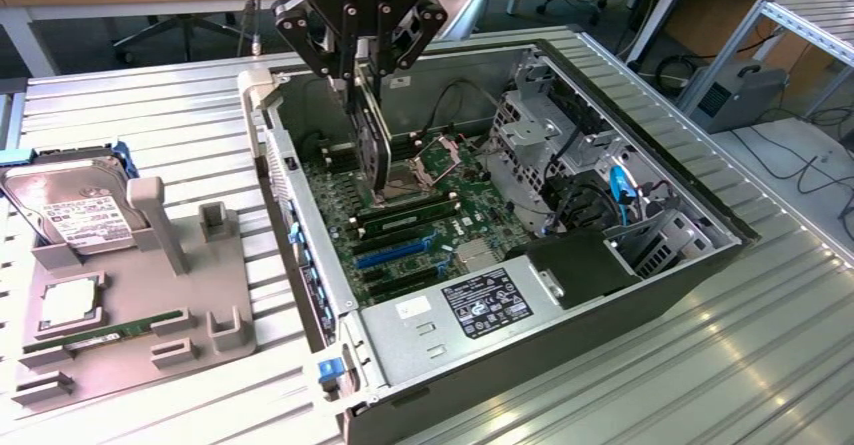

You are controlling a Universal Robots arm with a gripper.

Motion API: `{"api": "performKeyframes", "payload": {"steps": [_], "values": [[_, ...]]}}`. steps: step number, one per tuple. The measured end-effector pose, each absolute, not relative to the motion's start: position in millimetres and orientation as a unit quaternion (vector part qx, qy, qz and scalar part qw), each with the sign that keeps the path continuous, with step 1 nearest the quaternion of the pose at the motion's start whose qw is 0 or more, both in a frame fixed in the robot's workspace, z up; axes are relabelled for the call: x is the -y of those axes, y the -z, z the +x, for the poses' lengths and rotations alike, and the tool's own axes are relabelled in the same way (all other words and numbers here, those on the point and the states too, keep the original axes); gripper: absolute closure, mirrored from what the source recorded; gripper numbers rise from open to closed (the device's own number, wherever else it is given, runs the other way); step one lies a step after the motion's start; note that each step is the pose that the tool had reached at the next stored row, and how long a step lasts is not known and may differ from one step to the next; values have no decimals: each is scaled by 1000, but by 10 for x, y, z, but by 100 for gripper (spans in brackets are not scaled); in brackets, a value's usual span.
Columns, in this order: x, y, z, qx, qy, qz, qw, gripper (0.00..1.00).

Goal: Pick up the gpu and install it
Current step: 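Pick up the gpu and move the gpu toward the slot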

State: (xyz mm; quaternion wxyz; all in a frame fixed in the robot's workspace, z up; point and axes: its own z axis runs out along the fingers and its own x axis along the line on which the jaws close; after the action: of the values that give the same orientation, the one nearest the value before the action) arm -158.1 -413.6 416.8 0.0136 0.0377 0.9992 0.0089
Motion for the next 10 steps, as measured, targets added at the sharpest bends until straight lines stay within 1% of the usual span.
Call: {"api": "performKeyframes", "payload": {"steps": [10], "values": [[4136, -4157, -1482, -999, -8, 38, 14, 73]]}}
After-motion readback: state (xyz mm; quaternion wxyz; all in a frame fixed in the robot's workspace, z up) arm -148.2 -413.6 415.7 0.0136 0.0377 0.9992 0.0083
